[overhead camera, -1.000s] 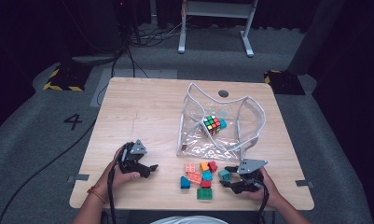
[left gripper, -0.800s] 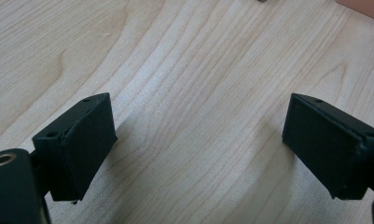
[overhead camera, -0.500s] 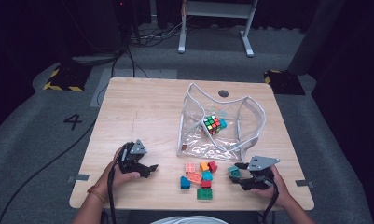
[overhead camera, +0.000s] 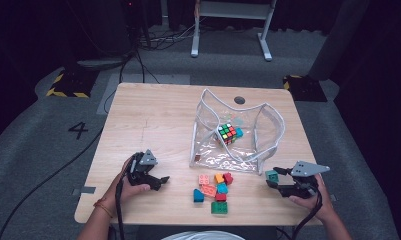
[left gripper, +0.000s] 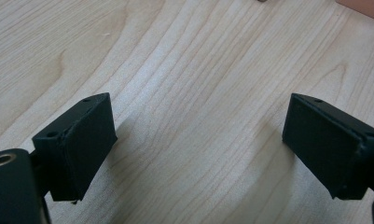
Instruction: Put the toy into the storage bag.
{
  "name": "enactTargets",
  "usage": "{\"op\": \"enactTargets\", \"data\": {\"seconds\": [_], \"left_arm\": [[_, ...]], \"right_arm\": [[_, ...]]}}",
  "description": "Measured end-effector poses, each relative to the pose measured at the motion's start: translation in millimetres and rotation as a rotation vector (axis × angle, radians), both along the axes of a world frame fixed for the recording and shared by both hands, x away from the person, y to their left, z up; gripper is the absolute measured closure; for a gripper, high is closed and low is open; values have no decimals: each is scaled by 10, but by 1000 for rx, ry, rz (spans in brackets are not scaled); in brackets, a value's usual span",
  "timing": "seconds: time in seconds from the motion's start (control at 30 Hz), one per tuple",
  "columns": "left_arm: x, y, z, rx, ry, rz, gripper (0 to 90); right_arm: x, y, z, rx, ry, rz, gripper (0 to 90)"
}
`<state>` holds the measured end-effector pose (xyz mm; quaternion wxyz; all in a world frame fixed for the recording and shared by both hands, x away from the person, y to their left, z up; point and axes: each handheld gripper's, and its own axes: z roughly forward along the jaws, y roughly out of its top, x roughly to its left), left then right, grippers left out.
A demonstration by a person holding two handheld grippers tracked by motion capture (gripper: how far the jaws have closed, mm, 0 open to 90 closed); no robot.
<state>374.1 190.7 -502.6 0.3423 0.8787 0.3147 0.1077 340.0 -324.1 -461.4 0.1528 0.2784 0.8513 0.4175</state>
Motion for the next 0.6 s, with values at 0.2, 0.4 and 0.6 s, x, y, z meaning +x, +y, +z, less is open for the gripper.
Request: {"op": "enactTargets", "data": {"seconds": [0.2,0.4,0.6], "left_arm": [[0,0,0,0,0,0,95],[0,0,0,-1,1,-1,95],[1,0,0,-1,1,-1,96]], "right_arm": [[141,-173,189,1,-55,-54,415],[383,-280,330,24,-97,-118,416],[620,-334,497,17,-128,-160,416]]}}
